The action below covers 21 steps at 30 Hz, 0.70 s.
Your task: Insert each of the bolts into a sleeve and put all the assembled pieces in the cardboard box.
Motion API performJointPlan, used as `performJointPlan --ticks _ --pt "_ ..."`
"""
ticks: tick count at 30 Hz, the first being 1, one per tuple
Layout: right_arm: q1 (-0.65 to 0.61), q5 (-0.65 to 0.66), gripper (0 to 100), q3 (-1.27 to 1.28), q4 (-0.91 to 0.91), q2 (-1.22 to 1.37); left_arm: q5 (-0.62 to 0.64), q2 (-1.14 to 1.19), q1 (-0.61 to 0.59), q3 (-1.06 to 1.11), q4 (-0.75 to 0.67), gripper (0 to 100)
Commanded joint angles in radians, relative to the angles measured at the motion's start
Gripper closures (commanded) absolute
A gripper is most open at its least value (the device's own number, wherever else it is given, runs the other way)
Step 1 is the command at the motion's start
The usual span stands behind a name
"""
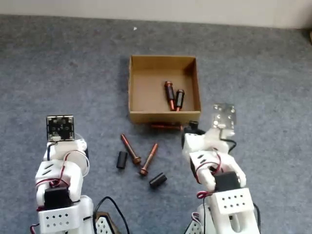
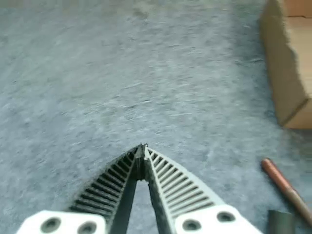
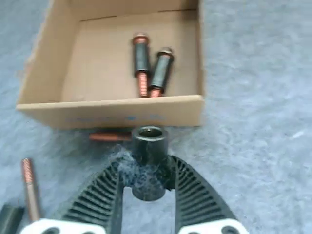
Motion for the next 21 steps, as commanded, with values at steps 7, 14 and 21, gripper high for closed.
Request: performJointPlan --ticks 7,14,21 --pt "0.156 -0.014 99.3 0.002 -0.081 -0.097 -0.201 0.008 0.262 -0.203 0.052 98" --pt "0.323 -0.101 99.4 0.004 -0.166 -0.093 -0.272 0.211 0.412 -0.375 0.143 98" --pt "0.343 -0.101 99.4 0.005 -0.173 -0.091 -0.506 0.680 0.453 -0.598 0.161 97"
